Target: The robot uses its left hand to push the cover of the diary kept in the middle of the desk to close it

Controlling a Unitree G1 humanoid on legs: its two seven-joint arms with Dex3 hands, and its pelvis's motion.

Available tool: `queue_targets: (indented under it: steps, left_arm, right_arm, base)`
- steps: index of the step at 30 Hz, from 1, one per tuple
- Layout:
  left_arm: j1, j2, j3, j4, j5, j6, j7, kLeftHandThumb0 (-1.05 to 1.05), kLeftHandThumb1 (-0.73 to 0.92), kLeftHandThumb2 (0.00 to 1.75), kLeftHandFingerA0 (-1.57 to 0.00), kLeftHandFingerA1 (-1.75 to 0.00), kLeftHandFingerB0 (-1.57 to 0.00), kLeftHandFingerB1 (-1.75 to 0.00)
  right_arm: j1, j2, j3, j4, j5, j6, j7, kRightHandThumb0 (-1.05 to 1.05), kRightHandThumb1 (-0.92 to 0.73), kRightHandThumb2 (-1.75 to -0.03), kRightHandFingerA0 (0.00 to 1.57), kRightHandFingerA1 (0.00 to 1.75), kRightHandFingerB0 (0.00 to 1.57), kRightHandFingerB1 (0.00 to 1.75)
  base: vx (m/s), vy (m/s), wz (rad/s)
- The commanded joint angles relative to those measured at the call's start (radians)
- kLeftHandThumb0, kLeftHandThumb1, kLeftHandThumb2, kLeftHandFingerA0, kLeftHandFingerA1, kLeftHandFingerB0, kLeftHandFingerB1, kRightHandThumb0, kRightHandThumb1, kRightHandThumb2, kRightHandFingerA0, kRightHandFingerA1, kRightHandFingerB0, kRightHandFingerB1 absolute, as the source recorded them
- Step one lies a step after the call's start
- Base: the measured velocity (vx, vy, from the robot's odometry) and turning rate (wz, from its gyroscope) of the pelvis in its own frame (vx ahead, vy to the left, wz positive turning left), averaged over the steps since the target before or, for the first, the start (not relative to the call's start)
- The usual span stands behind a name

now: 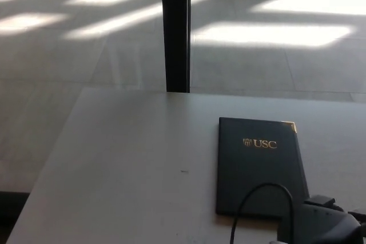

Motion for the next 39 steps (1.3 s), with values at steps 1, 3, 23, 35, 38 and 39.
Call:
queue_targets:
  steps: [1, 3, 23, 35, 38, 39]
  left_arm:
    - [-0.251, 0.228, -0.134, -0.374, 0.303, 0.084, -0.321, -0.73, 0.65, 0.59, 0.0, -0.47, -0.1, -0.52]
    - [-0.226, 0.275, -0.064, -0.412, 0.247, 0.062, -0.327, -0.74, 0.65, 0.59, 0.0, -0.48, -0.09, -0.51]
    - [0.533, 0.441, 1.577, -0.374, -0.58, -0.146, -0.207, -0.82, 0.92, 0.73, -0.2, -0.39, -0.17, -0.36]
    - [0.543, 0.422, 2.19, 0.224, -1.087, -0.184, -0.058, -0.96, 0.79, 1.11, -0.26, -0.69, -0.17, -0.58]
    - [0.543, 0.46, 2.261, 0.352, -1.098, -0.248, -0.036, -1.03, 0.74, 1.1, -0.34, -0.77, -0.27, -0.69]
    - [0.546, 0.47, 2.277, 0.378, -1.088, -0.268, -0.011, -1.03, 0.92, 0.79, -0.48, -0.96, -0.24, -0.77]
  right_arm:
    - [-0.005, -0.075, -0.003, 0.022, 0.002, 0.027, -0.021, -0.64, -0.92, -0.68, 0.62, 0.6, 0.43, 0.46]
    - [0.003, -0.071, -0.004, 0.028, 0.005, 0.025, -0.01, -0.64, -0.92, -0.68, 0.62, 0.6, 0.42, 0.45]
    - [0.065, -0.059, 0.015, 0.013, -0.011, 0.002, 0.035, -0.66, -0.92, -0.7, 0.7, 0.63, 0.39, 0.44]
    - [0.062, -0.068, 0.018, 0.019, -0.013, 0.007, 0.041, -0.68, -0.92, -0.74, 0.65, 0.63, 0.36, 0.44]
    - [0.069, -0.052, 0.025, -0.01, -0.023, 0.011, 0.005, -0.67, -0.92, -0.71, 0.69, 0.65, 0.41, 0.47]
    - [0.069, -0.051, 0.017, -0.011, -0.01, 0.019, 0.015, -0.67, -0.92, -0.72, 0.66, 0.68, 0.4, 0.44]
  base:
    - [0.0, 0.0, 0.0]
    - [0.0, 0.0, 0.0]
    - [0.0, 0.0, 0.0]
    - [0.0, 0.0, 0.0]
    - [0.0, 0.0, 0.0]
    - [0.0, 0.0, 0.0]
